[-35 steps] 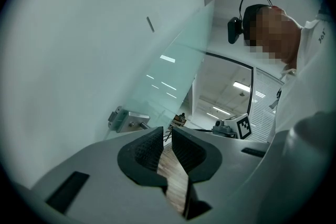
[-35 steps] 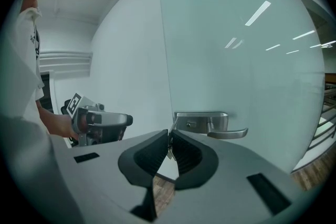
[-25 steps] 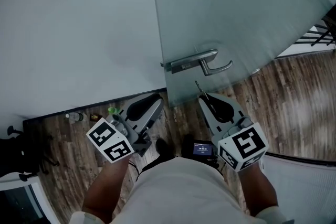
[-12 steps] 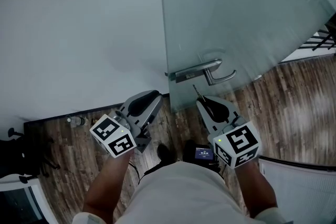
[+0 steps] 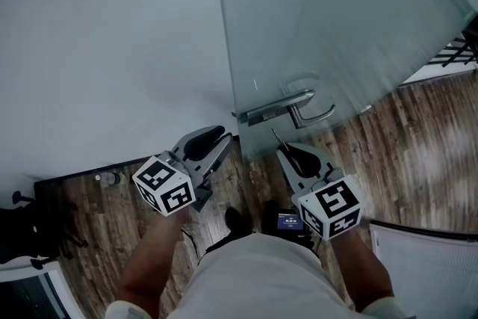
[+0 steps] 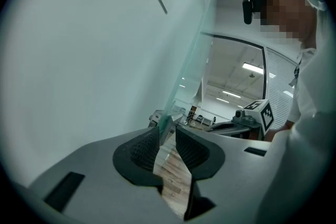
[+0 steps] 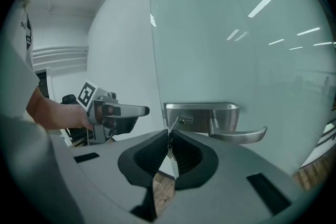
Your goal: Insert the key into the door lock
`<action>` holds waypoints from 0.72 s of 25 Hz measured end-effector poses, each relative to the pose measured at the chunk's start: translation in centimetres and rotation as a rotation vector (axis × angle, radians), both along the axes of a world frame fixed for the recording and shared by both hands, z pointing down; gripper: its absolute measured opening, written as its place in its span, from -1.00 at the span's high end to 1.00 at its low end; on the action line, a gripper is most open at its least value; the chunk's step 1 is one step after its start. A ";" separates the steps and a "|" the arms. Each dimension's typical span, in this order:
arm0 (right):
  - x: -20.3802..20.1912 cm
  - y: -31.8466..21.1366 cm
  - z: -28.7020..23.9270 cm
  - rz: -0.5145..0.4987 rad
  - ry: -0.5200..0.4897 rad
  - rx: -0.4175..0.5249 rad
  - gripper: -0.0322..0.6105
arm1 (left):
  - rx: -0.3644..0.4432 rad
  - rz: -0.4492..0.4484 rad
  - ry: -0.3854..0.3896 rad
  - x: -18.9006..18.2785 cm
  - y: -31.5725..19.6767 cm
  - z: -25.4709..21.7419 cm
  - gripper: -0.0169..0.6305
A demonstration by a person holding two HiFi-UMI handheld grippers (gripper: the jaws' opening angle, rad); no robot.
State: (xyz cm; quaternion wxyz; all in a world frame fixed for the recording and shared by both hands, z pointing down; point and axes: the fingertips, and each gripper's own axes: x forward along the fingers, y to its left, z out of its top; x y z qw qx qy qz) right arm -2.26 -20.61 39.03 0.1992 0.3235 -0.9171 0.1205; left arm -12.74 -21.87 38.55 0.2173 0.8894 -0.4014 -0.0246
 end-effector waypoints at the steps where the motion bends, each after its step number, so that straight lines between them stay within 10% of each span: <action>1: 0.0 -0.1 0.2 0.000 0.002 -0.004 0.81 | -0.004 0.006 -0.007 0.0 -0.3 0.3 0.64; 18: -0.7 -1.6 2.0 -0.011 0.032 -0.041 0.81 | 0.023 0.176 -0.126 1.5 -4.3 1.5 0.46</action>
